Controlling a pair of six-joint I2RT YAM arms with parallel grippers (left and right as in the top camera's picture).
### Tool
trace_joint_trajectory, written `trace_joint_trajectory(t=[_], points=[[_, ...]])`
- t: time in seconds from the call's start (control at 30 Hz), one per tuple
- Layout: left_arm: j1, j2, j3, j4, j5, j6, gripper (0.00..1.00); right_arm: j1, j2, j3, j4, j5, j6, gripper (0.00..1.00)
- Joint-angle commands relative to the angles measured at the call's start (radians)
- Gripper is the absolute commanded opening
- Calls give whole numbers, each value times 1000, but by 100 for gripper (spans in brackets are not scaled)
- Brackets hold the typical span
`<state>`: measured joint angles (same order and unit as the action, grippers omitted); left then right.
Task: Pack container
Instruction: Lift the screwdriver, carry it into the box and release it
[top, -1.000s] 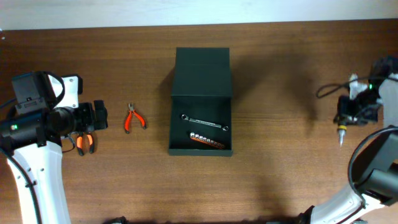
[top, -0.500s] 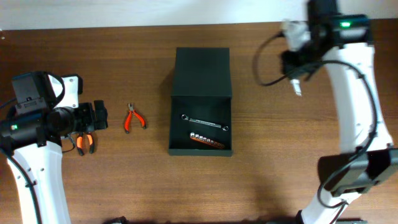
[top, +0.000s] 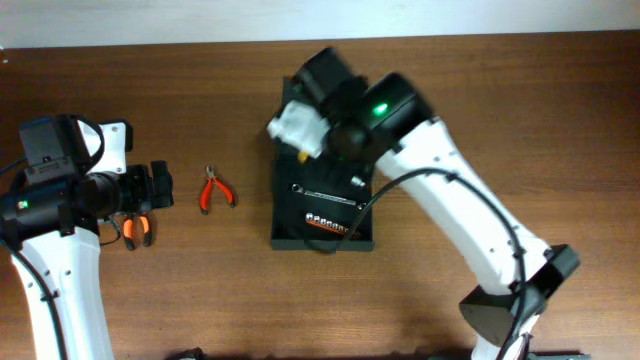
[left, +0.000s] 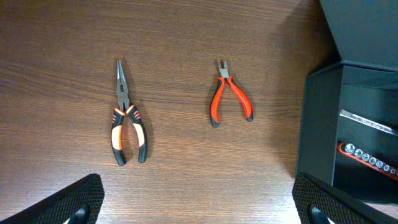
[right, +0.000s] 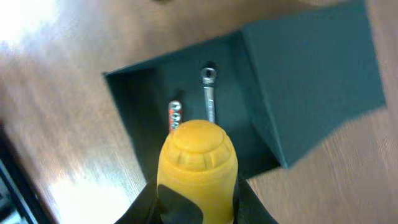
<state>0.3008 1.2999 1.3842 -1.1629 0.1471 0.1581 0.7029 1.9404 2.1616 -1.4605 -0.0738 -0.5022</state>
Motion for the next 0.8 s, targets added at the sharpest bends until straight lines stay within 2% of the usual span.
trace_joint_trajectory(t=[0.0,0.47,0.73,0.77], points=[[5,-10,13,-3,14,16,99,11,56,-33,2,-6,-112,4],[5,-10,13,-8,14,16,99,-11,331,-127,74,-32,-153,4],[5,-10,13,-8,14,16,99,-11,378,-131,81,-32,-152,4],[5,-10,13,-8,14,16,99,-11,378,-131,81,-32,-152,11]])
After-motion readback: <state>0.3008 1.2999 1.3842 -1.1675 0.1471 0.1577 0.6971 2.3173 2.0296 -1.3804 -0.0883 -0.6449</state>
